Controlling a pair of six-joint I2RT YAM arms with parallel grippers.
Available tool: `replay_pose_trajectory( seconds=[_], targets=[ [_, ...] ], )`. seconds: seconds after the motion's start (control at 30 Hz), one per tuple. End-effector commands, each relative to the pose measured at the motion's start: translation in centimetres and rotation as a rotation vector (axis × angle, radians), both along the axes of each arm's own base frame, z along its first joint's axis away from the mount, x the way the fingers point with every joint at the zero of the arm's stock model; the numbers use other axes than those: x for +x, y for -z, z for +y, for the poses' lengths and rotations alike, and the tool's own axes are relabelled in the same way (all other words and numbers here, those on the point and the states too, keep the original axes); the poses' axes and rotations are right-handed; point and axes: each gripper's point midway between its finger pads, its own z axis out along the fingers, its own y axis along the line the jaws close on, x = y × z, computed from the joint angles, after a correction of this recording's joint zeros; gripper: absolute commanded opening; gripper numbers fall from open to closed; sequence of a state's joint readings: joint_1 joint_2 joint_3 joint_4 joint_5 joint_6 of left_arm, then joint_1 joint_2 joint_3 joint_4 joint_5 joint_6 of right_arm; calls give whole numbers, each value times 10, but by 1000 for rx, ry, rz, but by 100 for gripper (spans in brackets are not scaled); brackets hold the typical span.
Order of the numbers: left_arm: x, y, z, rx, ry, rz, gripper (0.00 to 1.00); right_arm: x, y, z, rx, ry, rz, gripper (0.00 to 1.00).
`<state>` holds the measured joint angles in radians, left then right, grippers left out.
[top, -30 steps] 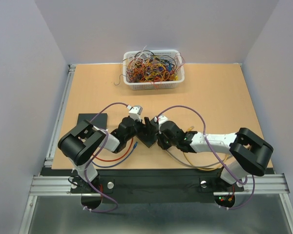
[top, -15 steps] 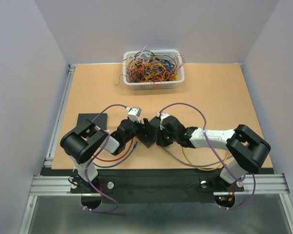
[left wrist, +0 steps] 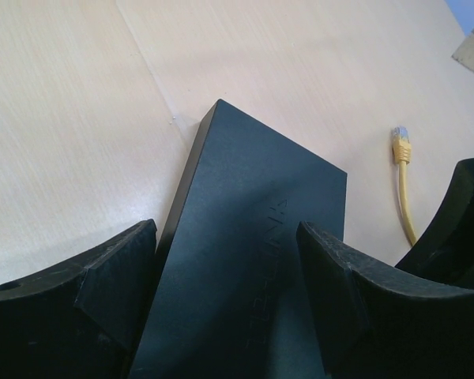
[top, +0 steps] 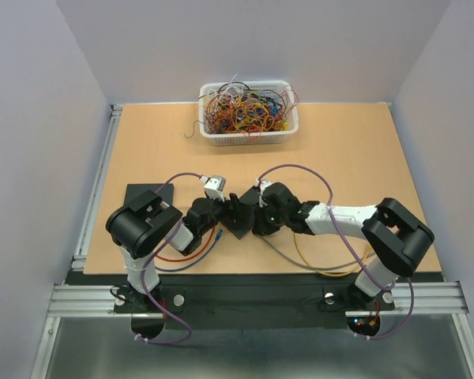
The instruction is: Insert the plug into the switch port
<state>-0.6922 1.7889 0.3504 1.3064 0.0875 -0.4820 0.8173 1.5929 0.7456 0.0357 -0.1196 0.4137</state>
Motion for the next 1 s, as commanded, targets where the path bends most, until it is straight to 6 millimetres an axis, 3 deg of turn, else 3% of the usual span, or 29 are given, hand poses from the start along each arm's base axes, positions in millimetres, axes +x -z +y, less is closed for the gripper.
replay_pose_trajectory(
  seconds=[0.0, 0.13, 0.27, 0.37, 0.4, 0.47, 0.53, 0.57, 0.7, 0.73, 0.83, 0.87, 0.97],
  targets=[
    [-88, 52, -23, 22, 236, 296, 82, 82, -111, 65, 287, 68, -333, 1],
    [-89, 58, -25, 50, 224, 295, 82, 101, -129, 74, 296, 101, -367, 0],
    [-89, 60, -23, 61, 214, 289, 82, 113, -130, 80, 291, 131, -384, 0],
    [-89, 63, -21, 69, 205, 296, 82, 112, -121, 80, 270, 121, -371, 11],
    [-89, 65, -20, 74, 201, 302, 82, 110, -120, 78, 257, 117, -374, 27],
    [-88, 65, -19, 76, 192, 303, 82, 103, -111, 71, 229, 115, -367, 45],
    [-87, 65, -17, 77, 181, 302, 82, 98, -110, 62, 206, 119, -371, 51],
    [-87, 64, -15, 75, 170, 299, 82, 92, -98, 54, 172, 118, -356, 56],
    [-82, 62, -8, 64, 139, 295, 82, 78, -96, 34, 148, 127, -355, 64],
    [-80, 63, -6, 64, 130, 300, 82, 73, -103, 29, 155, 128, -362, 65],
    [-79, 64, -7, 60, 128, 305, 82, 62, -105, 17, 141, 116, -363, 67],
    [-77, 63, -8, 59, 125, 305, 82, 59, -115, 13, 157, 115, -378, 67],
    [-74, 64, -6, 62, 119, 305, 82, 47, -110, 6, 150, 90, -364, 63]
  ],
)
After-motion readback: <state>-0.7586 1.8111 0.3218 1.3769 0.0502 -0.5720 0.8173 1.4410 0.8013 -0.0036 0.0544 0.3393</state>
